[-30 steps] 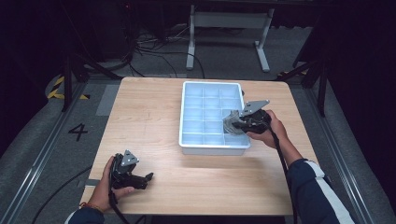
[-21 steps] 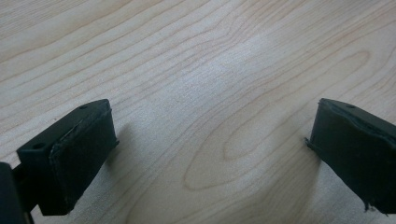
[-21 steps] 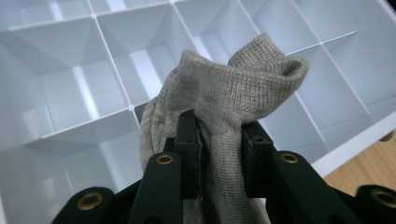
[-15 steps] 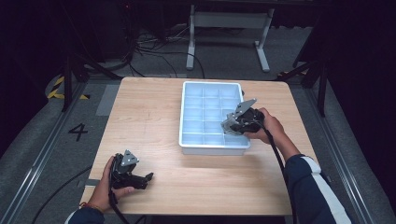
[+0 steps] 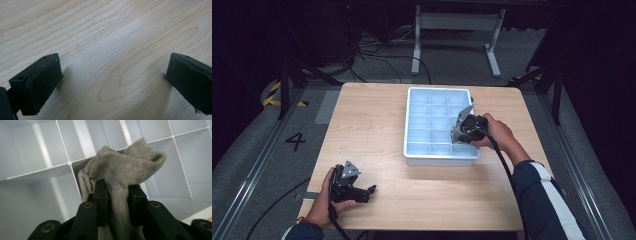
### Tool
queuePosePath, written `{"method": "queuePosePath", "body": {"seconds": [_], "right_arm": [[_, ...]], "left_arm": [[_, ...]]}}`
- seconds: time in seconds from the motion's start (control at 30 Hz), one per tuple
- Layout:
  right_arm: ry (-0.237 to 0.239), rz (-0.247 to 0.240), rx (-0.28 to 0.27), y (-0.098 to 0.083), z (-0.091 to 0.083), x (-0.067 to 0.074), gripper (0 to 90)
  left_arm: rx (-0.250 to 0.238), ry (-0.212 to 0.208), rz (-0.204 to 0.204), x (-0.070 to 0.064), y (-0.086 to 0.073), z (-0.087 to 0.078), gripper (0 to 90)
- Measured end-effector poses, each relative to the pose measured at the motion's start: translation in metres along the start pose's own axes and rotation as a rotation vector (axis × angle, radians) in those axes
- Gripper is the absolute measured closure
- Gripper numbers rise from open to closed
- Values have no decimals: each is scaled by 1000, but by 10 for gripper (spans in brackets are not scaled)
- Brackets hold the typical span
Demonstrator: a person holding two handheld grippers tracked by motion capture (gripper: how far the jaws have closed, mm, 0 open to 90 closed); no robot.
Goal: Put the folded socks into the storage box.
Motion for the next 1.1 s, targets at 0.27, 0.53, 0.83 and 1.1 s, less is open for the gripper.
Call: {"method": "queuePosePath", "body": {"seconds": [0.27, 0.53, 0.83, 1.1], "right_arm": [[49, -62, 126, -2, 13, 4, 725], [61, -34, 113, -4, 14, 4, 688], [54, 9, 47, -6, 1, 2, 625], [26, 40, -95, 2, -18, 2, 730]], "left_arm": [[0, 0, -1, 0, 0, 0, 7], [0, 0, -1, 0, 0, 0, 7], [0, 0, -1, 0, 0, 0, 7], [1, 2, 5, 0, 0, 0, 7]]}}
Point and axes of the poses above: each handheld gripper's, and its own axes: z roughly forward along the jaws, y roughly out of its top, x roughly to its left, the point moved 7 cm from there along z, roughly forward along the jaws, and after that the axes turned 9 degrees about -z, right-handed, at the moved point
